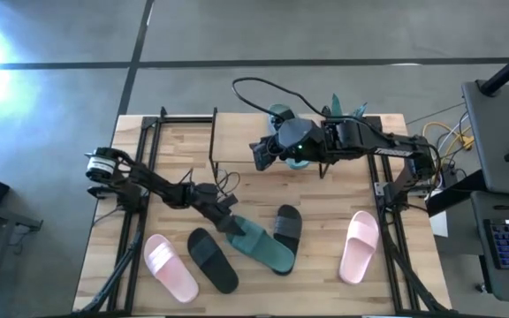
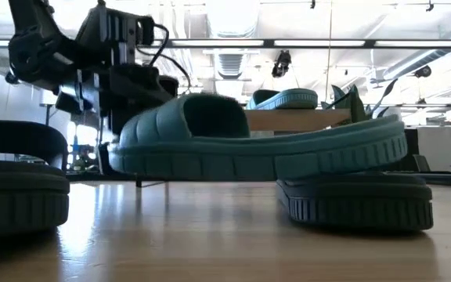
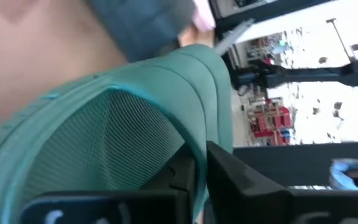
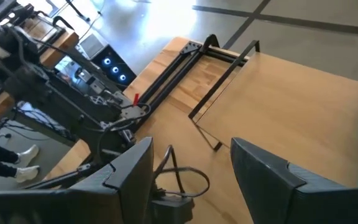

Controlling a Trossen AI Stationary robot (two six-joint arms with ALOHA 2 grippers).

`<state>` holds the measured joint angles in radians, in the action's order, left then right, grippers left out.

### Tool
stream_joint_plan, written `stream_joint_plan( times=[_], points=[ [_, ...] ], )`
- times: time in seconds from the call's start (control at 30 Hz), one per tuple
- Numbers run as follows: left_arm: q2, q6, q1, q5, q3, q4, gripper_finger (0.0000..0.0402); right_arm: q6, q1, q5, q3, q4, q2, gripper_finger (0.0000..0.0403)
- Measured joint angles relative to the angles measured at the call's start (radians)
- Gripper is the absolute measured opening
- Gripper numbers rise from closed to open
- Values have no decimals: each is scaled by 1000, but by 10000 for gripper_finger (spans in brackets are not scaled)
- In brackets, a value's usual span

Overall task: Pick and place slides into the shelf
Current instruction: Put the green slide on the shelf

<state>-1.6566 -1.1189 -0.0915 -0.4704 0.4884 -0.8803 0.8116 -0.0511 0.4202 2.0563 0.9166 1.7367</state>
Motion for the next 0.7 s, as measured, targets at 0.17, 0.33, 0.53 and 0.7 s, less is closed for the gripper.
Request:
stream_joint_plan(
  times=[0.17,0.33,0.53,0.7],
  points=[
    [86,-34,-15,-14,-3,24,3,23,-22,20,0,-19,-3,205],
    [251,-50,-30,11,2,122,2,36,-49,141,12,-25,-17,205],
    [488,-5,-29,115,8,339,1,76,-76,266,18,116,-48,205],
    [602,53,-28,201,2,727,1,16,-131,211,4,242,-38,205]
  ],
)
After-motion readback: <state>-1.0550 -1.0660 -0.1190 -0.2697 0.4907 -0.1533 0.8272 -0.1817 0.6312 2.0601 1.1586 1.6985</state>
